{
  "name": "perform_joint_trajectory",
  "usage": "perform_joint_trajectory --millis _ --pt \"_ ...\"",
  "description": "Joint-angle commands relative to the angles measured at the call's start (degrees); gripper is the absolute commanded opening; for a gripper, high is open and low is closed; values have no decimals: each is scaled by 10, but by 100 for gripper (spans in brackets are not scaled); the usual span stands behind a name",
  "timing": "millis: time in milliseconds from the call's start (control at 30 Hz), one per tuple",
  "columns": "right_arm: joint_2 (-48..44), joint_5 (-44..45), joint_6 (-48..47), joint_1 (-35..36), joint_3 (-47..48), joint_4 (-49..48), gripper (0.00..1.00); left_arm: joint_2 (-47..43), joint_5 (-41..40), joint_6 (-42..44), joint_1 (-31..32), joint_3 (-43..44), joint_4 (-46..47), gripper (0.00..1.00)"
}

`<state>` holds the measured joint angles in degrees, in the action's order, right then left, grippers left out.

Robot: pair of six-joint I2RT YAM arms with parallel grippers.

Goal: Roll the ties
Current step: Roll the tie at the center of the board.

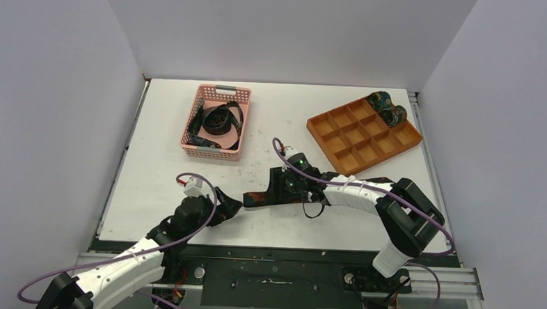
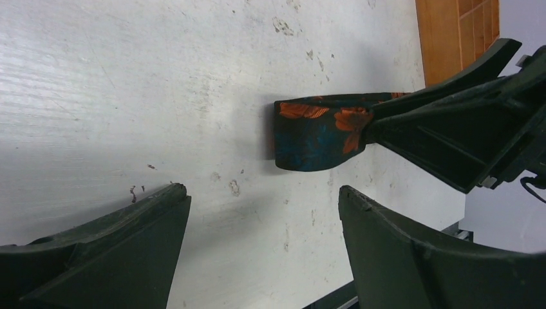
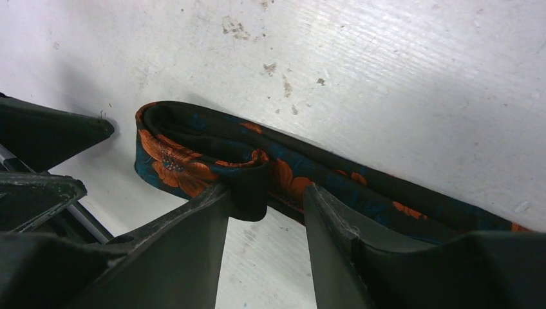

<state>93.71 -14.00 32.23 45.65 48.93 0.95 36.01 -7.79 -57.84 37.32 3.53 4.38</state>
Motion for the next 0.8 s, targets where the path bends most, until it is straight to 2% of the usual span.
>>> perform_joint_trajectory --millis 0,200,433,500,600,767 --pt "7 -26 18 -26 -23 -60 44 25 39 6 -7 0 83 83" --pt "13 -50 21 -44 -42 -82 35 78 58 8 -15 8 124 81" --pt "21 -52 16 -44 -52 -95 32 120 73 7 -29 29 152 82" --pt "23 -49 14 -44 -55 -96 31 130 78 3 -38 41 159 85" --pt "23 -41 11 -42 -62 -98 30 157 119 -2 -52 60 170 89" --pt "30 -38 16 -42 -82 -117 29 243 195 -26 -76 89 217 86"
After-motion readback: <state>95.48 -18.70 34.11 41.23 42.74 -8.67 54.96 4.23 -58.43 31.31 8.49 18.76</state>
